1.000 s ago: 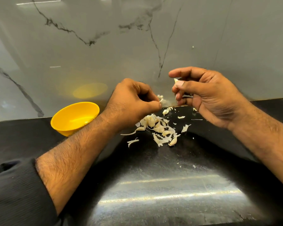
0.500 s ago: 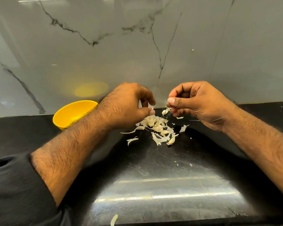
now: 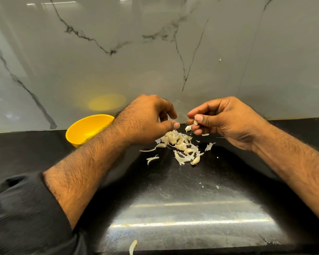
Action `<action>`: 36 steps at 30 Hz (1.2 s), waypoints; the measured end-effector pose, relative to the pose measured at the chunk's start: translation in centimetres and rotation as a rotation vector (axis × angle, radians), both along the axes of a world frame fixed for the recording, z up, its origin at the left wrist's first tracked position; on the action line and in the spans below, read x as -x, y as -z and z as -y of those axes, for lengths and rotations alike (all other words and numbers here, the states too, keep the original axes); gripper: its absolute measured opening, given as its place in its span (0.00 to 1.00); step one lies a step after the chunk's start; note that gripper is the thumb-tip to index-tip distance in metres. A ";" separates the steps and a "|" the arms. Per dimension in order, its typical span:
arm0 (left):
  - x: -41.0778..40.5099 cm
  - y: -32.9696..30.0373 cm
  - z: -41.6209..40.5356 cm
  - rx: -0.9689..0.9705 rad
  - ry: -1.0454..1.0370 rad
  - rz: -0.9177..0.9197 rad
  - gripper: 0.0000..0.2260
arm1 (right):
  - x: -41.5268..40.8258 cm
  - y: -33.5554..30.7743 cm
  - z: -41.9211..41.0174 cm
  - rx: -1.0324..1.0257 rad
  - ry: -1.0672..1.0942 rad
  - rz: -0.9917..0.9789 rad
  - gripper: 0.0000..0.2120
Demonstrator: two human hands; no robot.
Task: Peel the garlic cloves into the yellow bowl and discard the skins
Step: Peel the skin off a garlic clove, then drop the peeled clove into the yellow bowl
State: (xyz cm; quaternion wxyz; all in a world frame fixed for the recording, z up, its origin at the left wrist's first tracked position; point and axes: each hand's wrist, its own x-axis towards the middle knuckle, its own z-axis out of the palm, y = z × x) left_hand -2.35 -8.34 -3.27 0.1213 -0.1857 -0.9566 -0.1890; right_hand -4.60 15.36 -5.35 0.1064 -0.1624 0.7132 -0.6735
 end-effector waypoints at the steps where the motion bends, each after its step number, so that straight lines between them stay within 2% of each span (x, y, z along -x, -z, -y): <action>1: 0.0 0.0 0.0 0.001 0.001 -0.001 0.13 | 0.0 0.0 0.0 -0.005 -0.003 0.013 0.09; 7: 0.2 0.1 0.2 0.008 0.011 -0.007 0.14 | -0.1 -0.1 0.0 -0.061 0.010 -0.029 0.08; 12: 0.0 -0.4 0.4 -0.019 0.039 -0.043 0.14 | -0.3 0.0 0.4 -0.167 0.067 -0.134 0.14; 16: -0.5 -1.1 1.3 -0.058 0.072 -0.069 0.13 | -0.5 -0.1 0.7 -0.321 0.098 -0.224 0.09; 23: -1.4 -2.4 6.3 -0.190 0.050 -0.132 0.08 | -1.4 -1.6 3.3 -0.316 0.033 -0.199 0.06; 27: -1.9 -2.7 11.4 -0.306 -0.059 -0.233 0.10 | -1.3 -2.5 5.9 -0.274 0.019 -0.179 0.06; 29: -2.1 -2.7 13.8 -0.338 -0.139 -0.256 0.12 | -1.2 -2.8 8.4 -0.284 -0.004 -0.254 0.05; 33: -2.3 -2.6 16.9 -0.267 -0.300 -0.192 0.10 | -1.1 -3.6 14.3 -0.338 -0.104 -0.320 0.06; 36: -1.9 -2.4 18.3 -0.231 -0.400 -0.137 0.06 | -1.0 -3.7 17.7 -0.480 -0.145 -0.382 0.07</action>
